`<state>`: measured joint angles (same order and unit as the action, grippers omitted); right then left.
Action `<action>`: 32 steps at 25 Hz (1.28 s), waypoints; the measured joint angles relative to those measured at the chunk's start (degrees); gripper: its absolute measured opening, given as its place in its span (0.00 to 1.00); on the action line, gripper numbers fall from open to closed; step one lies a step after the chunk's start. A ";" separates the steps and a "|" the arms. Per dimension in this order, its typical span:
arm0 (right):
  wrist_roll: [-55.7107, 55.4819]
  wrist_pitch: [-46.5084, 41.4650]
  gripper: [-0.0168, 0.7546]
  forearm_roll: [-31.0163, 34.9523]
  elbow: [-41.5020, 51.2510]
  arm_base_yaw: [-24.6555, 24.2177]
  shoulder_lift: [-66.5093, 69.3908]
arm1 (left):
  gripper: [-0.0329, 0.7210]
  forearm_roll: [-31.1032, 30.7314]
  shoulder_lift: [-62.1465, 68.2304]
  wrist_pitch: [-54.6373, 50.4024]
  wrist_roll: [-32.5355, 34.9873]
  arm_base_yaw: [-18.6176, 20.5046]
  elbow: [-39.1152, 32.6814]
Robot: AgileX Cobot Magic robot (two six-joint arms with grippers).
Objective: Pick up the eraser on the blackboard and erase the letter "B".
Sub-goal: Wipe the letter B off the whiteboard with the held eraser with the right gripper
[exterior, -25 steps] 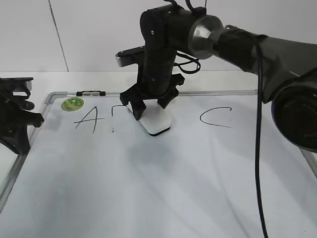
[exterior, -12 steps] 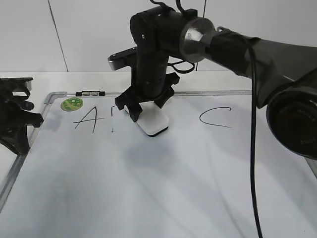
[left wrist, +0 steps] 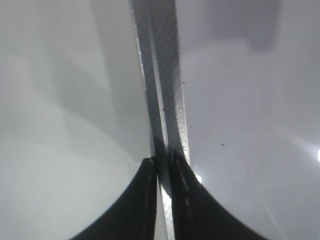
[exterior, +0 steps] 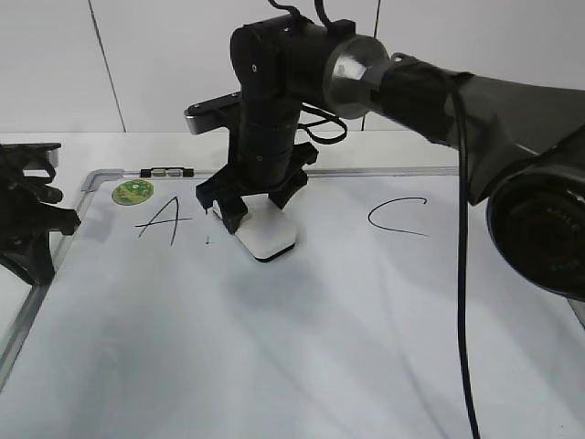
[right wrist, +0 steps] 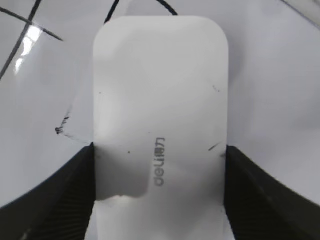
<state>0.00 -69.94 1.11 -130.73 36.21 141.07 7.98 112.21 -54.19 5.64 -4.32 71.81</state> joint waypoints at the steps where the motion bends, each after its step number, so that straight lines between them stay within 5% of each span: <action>1: 0.00 0.00 0.76 0.30 0.00 0.00 0.00 | 0.10 0.00 0.00 0.00 0.00 0.00 0.00; 32: 0.66 -1.54 0.76 -1.11 -9.31 0.59 4.89 | 0.10 0.00 0.00 -0.07 0.24 0.00 0.04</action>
<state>0.66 -71.49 0.00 -140.04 36.80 145.96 7.98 112.21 -54.26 5.88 -4.32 71.85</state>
